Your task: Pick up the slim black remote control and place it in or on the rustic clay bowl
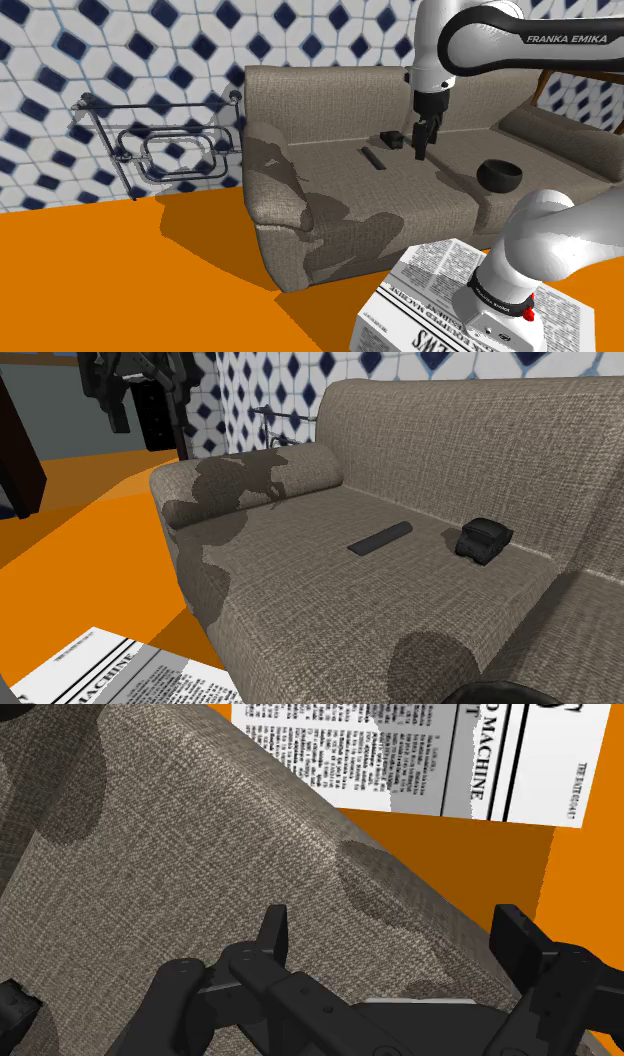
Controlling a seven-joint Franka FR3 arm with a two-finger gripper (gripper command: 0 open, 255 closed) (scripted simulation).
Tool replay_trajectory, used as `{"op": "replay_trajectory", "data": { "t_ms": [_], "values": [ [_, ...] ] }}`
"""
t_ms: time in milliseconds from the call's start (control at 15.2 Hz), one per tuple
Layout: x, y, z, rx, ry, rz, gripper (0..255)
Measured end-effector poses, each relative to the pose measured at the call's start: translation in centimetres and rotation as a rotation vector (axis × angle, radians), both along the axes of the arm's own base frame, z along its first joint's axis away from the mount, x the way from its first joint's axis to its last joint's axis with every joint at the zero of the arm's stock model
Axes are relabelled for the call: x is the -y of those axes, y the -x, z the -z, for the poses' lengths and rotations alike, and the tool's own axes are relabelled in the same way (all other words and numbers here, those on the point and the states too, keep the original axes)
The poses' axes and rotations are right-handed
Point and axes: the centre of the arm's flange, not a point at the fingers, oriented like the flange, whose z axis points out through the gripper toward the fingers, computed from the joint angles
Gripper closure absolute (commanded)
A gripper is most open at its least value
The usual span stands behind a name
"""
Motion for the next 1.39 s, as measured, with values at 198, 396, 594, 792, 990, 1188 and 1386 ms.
{"op": "replay_trajectory", "data": {
  "t_ms": [198,396,594,792,990,1188,1386],
  "values": [
    [1.0,-1.2,0.6,-0.001,-0.005,0.023,0],
    [3.0,-4.2,2.3,-0.003,-0.018,0.076,0],
    [5.1,-7.1,4.1,-0.005,-0.031,0.133,0],
    [7.6,-10.3,5.5,-0.006,-0.044,0.191,0],
    [10.3,-13.0,7.0,-0.007,-0.057,0.248,0],
    [13.2,-15.7,9.0,-0.009,-0.07,0.306,0],
    [15.9,-18.1,11.0,-0.011,-0.083,0.364,0]
  ]
}}
